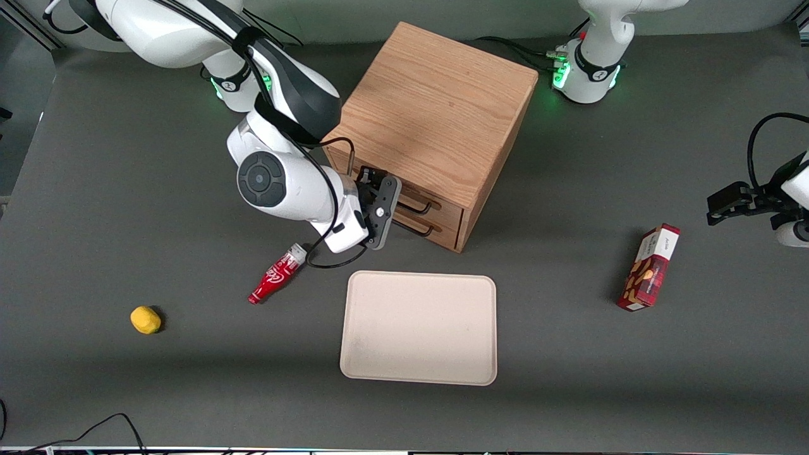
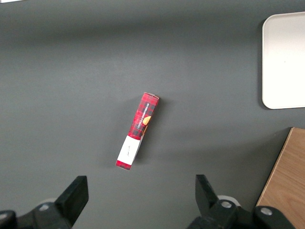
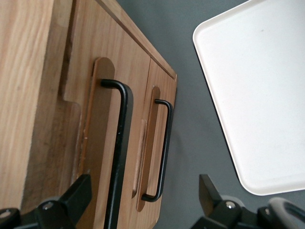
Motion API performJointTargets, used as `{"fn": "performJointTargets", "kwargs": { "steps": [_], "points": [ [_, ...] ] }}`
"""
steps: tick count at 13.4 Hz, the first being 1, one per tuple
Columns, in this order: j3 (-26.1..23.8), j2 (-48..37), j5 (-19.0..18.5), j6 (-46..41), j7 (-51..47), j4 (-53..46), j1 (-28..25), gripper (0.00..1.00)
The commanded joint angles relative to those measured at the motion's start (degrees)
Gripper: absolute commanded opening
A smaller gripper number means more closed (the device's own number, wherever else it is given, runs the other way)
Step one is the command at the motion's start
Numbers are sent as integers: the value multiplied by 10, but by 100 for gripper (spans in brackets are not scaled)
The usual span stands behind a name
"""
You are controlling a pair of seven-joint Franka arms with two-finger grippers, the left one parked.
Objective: Open upper drawer
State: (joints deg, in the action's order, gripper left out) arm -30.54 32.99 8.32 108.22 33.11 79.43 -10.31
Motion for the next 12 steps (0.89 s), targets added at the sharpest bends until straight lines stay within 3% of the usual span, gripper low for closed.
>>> {"fn": "performJointTargets", "kwargs": {
  "steps": [1,8,12],
  "points": [
    [-1,17,6,13,-11,-12,-12,100],
    [7,31,1,48,-11,-2,-12,100],
    [10,37,-52,49,-12,-16,-10,100]
  ]
}}
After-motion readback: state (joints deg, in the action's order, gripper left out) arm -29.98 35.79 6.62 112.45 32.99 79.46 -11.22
